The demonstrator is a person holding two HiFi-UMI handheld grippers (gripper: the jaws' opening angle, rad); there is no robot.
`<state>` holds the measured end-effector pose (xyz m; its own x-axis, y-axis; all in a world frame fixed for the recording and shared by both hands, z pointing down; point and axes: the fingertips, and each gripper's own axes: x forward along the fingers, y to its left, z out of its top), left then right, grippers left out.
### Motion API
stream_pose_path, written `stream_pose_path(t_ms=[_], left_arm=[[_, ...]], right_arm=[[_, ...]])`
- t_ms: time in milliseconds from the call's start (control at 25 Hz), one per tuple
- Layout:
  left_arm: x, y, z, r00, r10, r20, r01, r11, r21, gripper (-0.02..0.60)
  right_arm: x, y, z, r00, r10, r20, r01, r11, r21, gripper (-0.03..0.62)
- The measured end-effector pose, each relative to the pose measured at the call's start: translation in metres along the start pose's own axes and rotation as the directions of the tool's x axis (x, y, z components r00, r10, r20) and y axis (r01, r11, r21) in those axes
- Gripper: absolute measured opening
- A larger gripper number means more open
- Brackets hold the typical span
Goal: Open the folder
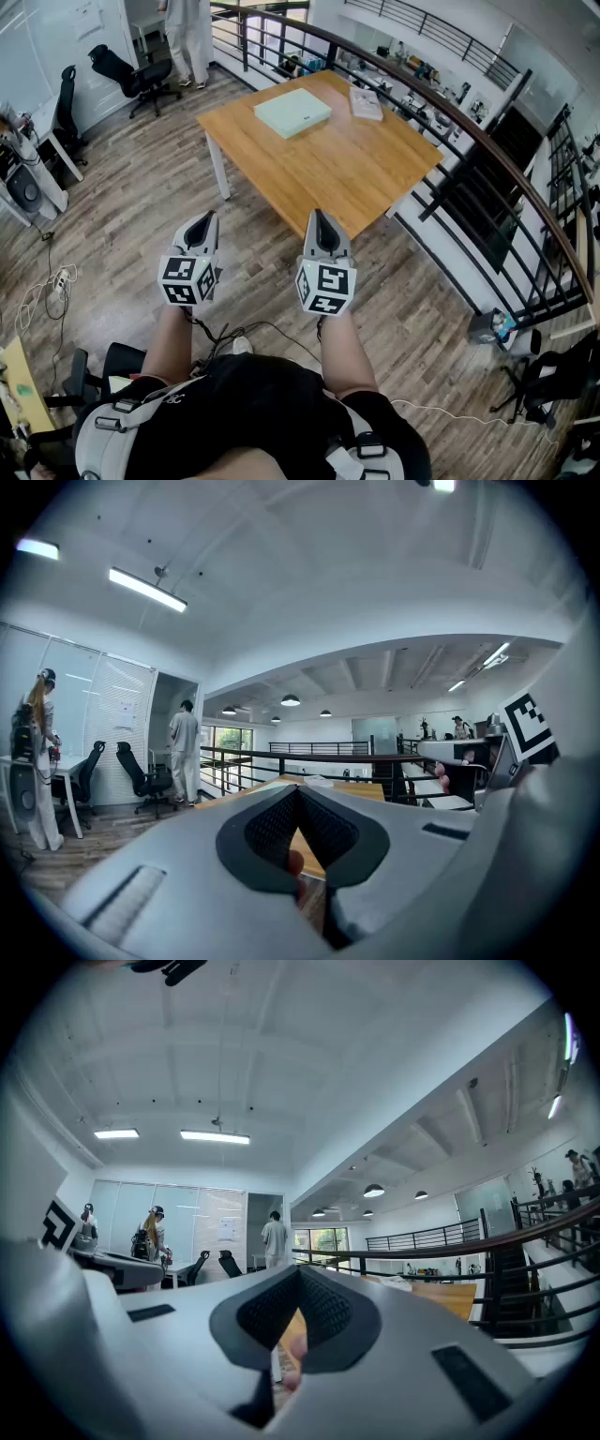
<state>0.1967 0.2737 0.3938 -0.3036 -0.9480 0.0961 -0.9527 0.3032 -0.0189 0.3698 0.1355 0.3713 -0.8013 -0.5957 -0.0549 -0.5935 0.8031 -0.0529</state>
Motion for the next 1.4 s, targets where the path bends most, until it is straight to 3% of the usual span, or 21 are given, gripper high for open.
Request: stream_pose_path(t_ms=[560,720,1120,1400], left_arm=[[0.013,0.049,0.007,0.999,0.027,0.044,-0.026,0.999,-0.032,0.002],[0.021,0.074,0.014,0.997,0.043,0.063,-0.043,0.999,0.001,0.002],[0.028,0.13,0.009,0.998,0.022,0.062,-0.021,1.0,-0.018,0.002],[0.041,0.151,0.001,0.998,0.037,0.046,-0.035,0.998,-0.043,0.002]], right_arm=[[0.042,0.032,0.002,0.999,0.008,0.035,-0.007,0.999,-0.042,-0.002],[0.065,0.051,-0.001,0.999,0.009,0.033,-0.008,0.999,-0.048,-0.002],[0.098,0.095,-0.01,1.0,-0.012,0.018,0.013,0.999,-0.046,-0.002],[0.122,0.098,-0.019,1.0,-0.002,0.001,0.002,0.999,-0.046,-0.002]])
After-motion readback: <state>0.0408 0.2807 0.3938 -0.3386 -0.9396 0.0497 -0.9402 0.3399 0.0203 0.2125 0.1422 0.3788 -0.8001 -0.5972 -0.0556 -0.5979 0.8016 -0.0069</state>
